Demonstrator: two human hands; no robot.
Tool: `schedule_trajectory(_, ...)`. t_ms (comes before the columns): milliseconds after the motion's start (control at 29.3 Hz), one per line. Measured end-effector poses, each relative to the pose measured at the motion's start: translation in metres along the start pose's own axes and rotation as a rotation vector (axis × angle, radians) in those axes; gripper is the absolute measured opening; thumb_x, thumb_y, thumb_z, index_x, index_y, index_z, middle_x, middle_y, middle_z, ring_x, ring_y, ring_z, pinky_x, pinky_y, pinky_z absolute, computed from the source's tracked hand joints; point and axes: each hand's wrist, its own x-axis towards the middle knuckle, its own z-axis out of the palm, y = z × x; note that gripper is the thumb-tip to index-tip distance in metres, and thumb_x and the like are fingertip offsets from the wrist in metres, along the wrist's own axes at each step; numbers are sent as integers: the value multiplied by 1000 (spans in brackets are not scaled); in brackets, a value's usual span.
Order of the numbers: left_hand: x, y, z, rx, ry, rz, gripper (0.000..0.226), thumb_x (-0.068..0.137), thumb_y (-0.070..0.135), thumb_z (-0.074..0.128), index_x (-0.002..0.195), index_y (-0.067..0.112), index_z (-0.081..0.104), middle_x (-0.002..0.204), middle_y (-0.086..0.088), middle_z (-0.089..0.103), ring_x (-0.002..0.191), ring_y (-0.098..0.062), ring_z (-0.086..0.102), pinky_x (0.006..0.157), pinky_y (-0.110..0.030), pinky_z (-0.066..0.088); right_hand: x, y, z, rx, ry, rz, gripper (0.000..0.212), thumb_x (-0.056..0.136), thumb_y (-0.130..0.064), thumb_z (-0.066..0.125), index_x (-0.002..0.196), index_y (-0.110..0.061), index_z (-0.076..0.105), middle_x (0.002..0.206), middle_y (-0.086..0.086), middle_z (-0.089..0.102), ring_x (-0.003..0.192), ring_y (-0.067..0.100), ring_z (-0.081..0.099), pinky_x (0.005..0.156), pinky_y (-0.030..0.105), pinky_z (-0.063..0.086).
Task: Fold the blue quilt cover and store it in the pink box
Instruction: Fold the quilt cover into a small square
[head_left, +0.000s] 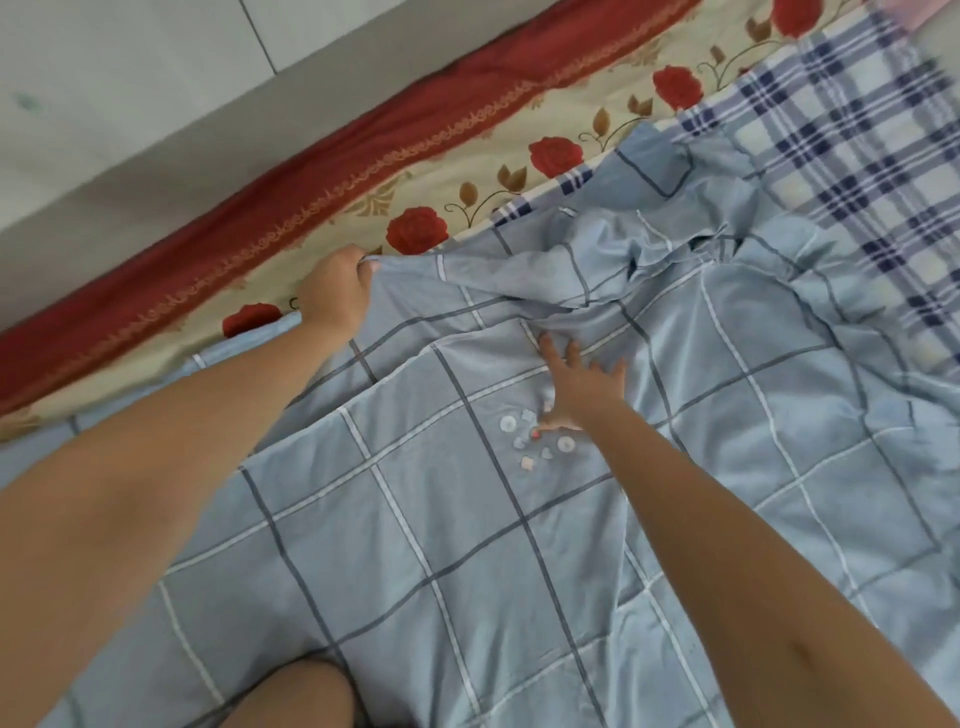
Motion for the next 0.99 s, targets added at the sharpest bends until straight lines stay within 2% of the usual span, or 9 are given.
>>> schedule_trajectory(103, 1, 1, -1, -73, 161, -100, 22, 97, 17, 45, 106, 4, 60, 104, -17, 63, 99, -33, 56, 82, -38, 39, 3, 5, -5, 62, -76, -36, 102, 87, -45, 61, 149, -33, -19, 160, 8, -9, 143, 36, 20, 114, 59, 7)
schedule_trajectory(205, -33, 8, 7, -8, 278, 86, 23, 91, 19, 50, 111, 8, 56, 117, -16, 53, 113, -33, 47, 97, -46, 29, 6, 3, -7, 105, -92, -36, 96, 91, -42, 58, 149, -34, -18, 160, 7, -10, 144, 35, 17, 115, 55, 10)
schedule_trajectory(308, -98, 6, 28, -9, 212, 215, 35, 90, 30, 48, 120, 12, 48, 127, -17, 41, 119, -31, 37, 102, -48, 22, 10, 2, -3, 116, -88, -37, 86, 95, -40, 50, 148, -35, -18, 160, 6, -12, 145, 35, 15, 115, 52, 13)
schedule_trajectory(410, -150, 3, 43, -92, 193, -234, 60, 85, 37, 57, 134, 9, 35, 143, -19, 26, 131, -37, 27, 109, -54, 18, 12, 5, -6, 112, -97, -38, 81, 98, -29, 44, 148, -35, -19, 160, 7, -13, 145, 35, 14, 114, 51, 16)
schedule_trajectory(513, -161, 8, 44, -101, -20, -553, 100, 79, 55, 65, 150, 7, 11, 156, -21, -1, 144, -36, -6, 112, -63, -2, 17, 7, -12, 122, -158, -36, 85, 97, -22, 46, 147, -34, -21, 159, 8, -16, 145, 37, 10, 115, 51, 16)
schedule_trajectory(615, -135, 9, 38, 9, -228, -539, 114, 69, 83, 46, 148, 32, -19, 153, -11, -30, 139, -39, -28, 101, -71, -11, 18, 7, -12, 131, -182, -37, 83, 98, -28, 45, 147, -33, -22, 158, 10, -18, 145, 39, 6, 117, 50, 13)
schedule_trajectory(718, -96, -1, 26, 68, -342, -409, 118, 58, 93, 39, 142, 42, -26, 152, -4, -35, 136, -44, -30, 95, -76, -12, 18, 2, -8, 123, -178, -37, 80, 99, -32, 42, 147, -33, -22, 158, 10, -18, 145, 40, 7, 117, 50, 15)
schedule_trajectory(888, -52, -14, -4, 61, -473, -336, 110, 64, 91, 37, 141, 45, -26, 150, -1, -38, 138, -39, -30, 102, -74, -9, 15, -1, 3, 117, -149, -19, 82, 98, -31, 44, 148, -32, -22, 158, 12, -16, 144, 42, 9, 118, 49, 15)
schedule_trajectory(991, -74, -7, -10, 13, -305, -379, 111, 75, 77, 47, 147, 28, -21, 152, -9, -33, 139, -37, -27, 104, -69, -9, 13, -7, 8, 117, -136, -29, 85, 97, -32, 46, 148, -30, -23, 158, 13, -17, 143, 44, 8, 117, 49, 14)
